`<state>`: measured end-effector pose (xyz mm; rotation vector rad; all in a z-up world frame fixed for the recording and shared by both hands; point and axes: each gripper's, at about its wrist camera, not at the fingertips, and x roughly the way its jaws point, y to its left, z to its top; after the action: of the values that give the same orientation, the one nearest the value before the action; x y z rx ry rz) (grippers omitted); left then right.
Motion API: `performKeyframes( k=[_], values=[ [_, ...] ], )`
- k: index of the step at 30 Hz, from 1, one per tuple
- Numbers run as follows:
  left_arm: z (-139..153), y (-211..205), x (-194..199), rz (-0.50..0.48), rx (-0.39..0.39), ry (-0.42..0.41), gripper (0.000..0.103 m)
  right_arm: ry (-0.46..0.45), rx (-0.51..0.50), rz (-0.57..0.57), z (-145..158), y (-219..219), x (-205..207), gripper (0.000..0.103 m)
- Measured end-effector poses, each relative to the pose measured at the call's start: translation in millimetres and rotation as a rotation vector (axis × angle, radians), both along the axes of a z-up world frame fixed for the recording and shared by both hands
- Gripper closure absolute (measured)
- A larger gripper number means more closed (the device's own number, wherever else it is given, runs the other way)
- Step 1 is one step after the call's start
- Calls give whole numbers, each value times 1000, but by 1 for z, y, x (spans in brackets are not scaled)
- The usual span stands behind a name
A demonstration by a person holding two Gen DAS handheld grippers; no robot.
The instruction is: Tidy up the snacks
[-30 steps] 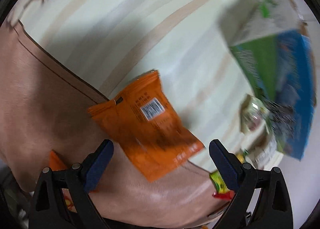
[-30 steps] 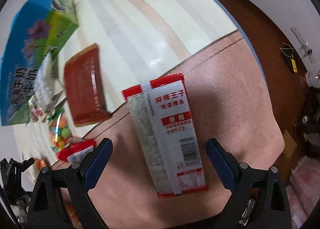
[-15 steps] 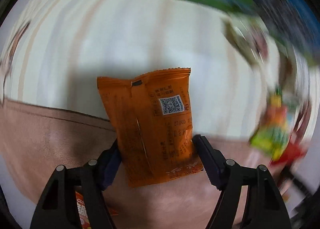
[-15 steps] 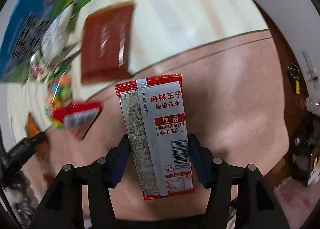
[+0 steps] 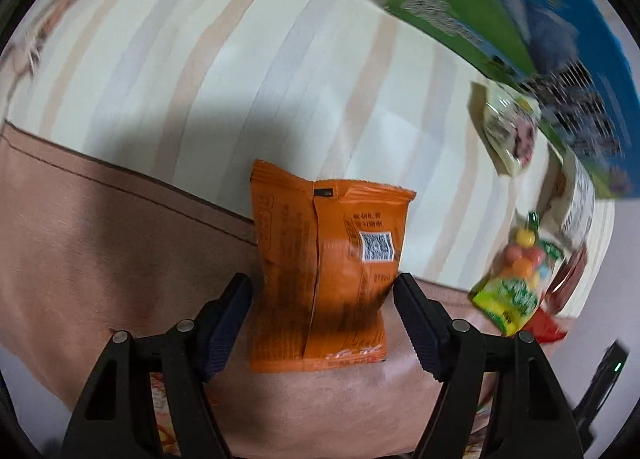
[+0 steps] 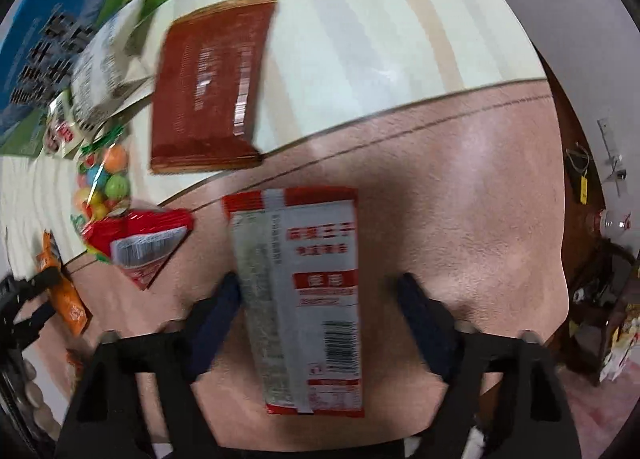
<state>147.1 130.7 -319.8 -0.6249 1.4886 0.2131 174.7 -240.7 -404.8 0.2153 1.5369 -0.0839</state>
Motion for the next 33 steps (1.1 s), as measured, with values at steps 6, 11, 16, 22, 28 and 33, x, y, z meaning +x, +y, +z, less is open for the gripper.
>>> performKeyframes(
  k=[6,11,16,22,28,33],
  values=[
    [-5,6,21,-65,57,-19,32,-4,22,64,11,56,-4,48],
    [2,-32,10,-257,131,-17,40,7,41,107,17,83,-27,50],
    [-9,-58,-25,-355,126,19,39,28,31,171,13,108,-60,47],
    [-20,-81,-30,-385,160,21,37,45,20,199,-2,121,-69,36],
    [-30,-95,-18,-382,170,16,39,41,-15,205,-19,109,-53,45],
    [-21,-115,-16,-388,173,-1,44,18,-6,199,-11,105,-59,55]
  ],
)
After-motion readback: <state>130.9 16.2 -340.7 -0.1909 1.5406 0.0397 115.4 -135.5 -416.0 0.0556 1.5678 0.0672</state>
